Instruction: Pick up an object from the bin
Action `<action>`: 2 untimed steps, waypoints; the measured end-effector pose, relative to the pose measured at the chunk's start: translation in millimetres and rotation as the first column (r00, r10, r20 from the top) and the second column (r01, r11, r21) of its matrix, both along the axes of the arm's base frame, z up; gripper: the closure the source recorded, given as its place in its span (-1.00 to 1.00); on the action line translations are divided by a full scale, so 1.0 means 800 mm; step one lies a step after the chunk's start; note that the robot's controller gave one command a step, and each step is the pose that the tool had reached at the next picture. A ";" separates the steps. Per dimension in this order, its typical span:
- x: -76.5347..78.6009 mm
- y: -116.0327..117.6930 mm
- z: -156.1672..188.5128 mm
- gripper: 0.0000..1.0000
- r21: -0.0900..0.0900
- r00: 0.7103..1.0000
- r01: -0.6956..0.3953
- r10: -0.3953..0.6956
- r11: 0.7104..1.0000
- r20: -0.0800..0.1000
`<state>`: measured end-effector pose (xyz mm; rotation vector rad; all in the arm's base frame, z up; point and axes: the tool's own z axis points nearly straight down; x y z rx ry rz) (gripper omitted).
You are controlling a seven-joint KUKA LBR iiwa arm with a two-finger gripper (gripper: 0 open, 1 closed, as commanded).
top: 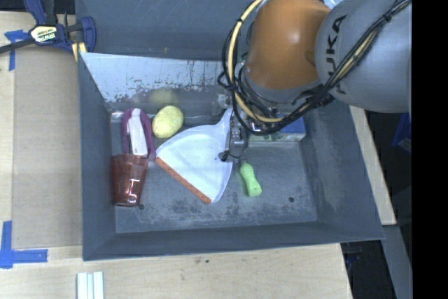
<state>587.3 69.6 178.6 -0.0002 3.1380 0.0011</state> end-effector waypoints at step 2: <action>0.033 -0.101 -0.044 -1.00 -0.007 0.836 -0.549 0.549 0.836 0.011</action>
Offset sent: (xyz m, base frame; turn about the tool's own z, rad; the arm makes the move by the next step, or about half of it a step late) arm 0.0246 -0.0796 -0.0382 -0.5840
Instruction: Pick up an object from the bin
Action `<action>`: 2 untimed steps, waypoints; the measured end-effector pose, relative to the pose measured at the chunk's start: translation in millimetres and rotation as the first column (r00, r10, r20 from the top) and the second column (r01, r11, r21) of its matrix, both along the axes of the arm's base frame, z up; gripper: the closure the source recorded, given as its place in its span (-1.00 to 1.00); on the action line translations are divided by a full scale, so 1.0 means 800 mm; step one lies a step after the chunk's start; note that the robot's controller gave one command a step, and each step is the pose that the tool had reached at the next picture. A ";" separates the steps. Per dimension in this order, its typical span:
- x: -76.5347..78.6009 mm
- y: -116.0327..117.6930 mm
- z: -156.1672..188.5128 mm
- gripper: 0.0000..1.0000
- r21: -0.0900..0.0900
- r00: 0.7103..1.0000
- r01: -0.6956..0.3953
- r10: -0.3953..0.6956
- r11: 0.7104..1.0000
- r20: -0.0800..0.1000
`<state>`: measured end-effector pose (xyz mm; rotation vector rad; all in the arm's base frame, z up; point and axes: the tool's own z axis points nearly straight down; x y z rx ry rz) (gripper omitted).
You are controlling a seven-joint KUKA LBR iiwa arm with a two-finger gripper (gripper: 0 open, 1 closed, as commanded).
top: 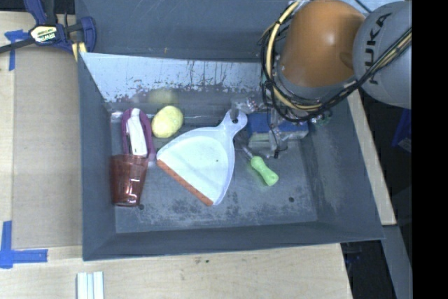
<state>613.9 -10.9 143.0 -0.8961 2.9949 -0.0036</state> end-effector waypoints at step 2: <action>-0.089 -0.002 -0.091 -1.00 0.002 0.993 0.119 -0.119 0.993 -0.003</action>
Offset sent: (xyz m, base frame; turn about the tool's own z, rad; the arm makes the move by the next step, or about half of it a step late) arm -0.0714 -0.0016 -0.0730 0.1172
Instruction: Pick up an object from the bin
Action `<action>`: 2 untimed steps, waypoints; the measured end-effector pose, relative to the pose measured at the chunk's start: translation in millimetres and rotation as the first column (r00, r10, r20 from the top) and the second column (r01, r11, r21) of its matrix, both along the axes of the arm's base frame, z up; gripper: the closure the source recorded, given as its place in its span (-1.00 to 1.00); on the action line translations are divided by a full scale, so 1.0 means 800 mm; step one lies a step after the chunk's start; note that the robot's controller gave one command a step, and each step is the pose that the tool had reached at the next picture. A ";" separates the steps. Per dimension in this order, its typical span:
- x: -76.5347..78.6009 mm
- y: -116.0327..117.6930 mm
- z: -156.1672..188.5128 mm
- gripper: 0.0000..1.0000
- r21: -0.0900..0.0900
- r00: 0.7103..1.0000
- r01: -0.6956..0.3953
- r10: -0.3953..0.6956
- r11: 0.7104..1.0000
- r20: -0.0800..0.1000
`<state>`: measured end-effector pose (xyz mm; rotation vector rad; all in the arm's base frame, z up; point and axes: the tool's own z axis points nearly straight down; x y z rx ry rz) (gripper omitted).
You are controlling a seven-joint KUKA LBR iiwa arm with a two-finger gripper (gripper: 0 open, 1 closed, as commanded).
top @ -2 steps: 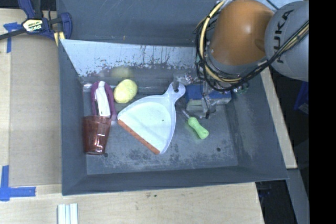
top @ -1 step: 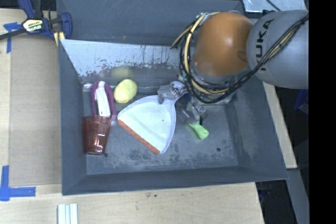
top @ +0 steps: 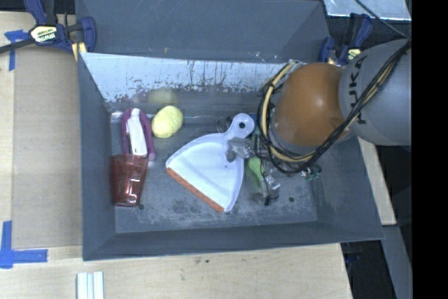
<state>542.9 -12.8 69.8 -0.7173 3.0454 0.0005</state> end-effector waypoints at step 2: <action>0.085 0.032 0.002 1.00 -0.006 0.600 -0.800 0.800 0.600 -0.003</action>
Offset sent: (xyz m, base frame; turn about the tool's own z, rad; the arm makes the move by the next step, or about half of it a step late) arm 0.0000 0.0000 0.0000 0.0000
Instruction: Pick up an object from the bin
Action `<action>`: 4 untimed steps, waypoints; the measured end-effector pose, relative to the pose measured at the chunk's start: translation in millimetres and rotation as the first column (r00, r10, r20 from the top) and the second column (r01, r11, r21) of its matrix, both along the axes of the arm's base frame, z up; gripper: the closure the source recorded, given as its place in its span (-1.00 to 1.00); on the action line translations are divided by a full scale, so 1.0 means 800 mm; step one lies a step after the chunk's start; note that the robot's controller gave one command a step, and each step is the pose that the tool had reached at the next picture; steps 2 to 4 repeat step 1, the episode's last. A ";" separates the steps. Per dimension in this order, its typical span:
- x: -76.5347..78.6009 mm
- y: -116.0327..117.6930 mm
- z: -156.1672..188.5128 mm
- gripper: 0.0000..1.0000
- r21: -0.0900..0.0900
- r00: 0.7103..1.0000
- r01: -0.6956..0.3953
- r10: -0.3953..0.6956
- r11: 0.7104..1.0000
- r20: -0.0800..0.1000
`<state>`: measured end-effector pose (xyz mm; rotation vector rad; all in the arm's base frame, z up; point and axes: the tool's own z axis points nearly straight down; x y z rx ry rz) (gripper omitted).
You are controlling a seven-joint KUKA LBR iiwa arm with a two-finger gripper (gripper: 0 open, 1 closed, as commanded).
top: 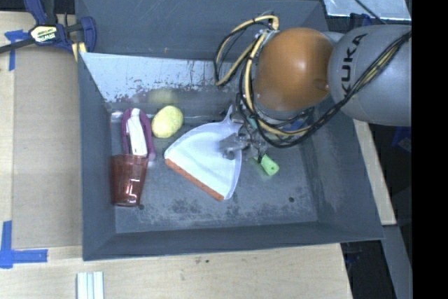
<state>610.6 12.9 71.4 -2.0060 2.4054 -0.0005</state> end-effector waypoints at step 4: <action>-0.002 0.000 0.029 1.00 0.001 1.000 0.001 -0.001 1.000 -0.006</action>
Offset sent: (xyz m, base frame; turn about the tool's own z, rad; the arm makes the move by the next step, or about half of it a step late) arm -0.0024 0.0000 0.0651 0.0009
